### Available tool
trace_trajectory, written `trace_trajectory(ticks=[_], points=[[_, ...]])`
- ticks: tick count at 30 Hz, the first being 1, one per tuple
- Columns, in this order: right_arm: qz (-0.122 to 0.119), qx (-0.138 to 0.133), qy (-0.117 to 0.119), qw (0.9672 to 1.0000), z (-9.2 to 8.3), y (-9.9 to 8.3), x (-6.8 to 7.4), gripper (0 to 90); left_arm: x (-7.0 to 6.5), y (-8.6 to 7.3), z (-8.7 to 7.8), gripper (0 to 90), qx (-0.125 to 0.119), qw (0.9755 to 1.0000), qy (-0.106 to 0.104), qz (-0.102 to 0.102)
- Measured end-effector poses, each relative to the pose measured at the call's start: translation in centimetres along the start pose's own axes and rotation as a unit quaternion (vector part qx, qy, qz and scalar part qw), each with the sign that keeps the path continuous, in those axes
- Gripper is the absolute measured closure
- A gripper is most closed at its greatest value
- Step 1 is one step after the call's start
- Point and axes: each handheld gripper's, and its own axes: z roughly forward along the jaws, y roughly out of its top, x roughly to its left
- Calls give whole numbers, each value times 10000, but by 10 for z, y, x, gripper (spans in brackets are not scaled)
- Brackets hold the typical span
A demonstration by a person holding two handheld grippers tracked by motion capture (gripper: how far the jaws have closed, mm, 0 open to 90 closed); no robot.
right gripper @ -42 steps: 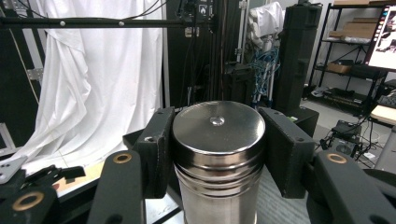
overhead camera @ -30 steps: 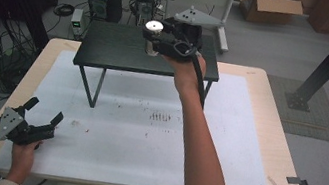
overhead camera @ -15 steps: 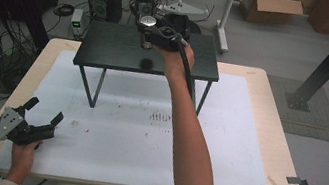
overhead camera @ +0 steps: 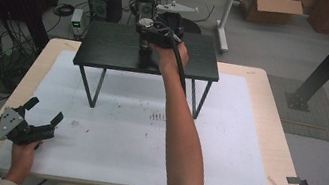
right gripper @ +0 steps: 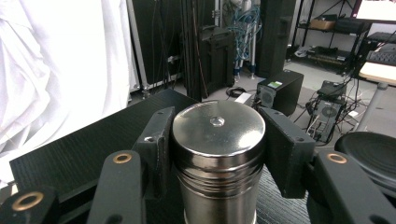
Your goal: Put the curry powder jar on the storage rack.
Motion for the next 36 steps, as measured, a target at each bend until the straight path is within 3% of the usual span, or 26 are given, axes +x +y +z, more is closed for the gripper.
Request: trace_trajectory(ticks=[22, 36], points=[[183, 88, 85, 9998, 8, -6, -4, 474, 0, 0, 0, 4, 1, 10000, 0, 11], [254, -31, 63, 9997, -3, -3, -6, 310, 0, 0, 0, 4, -1, 10000, -1, 8]])
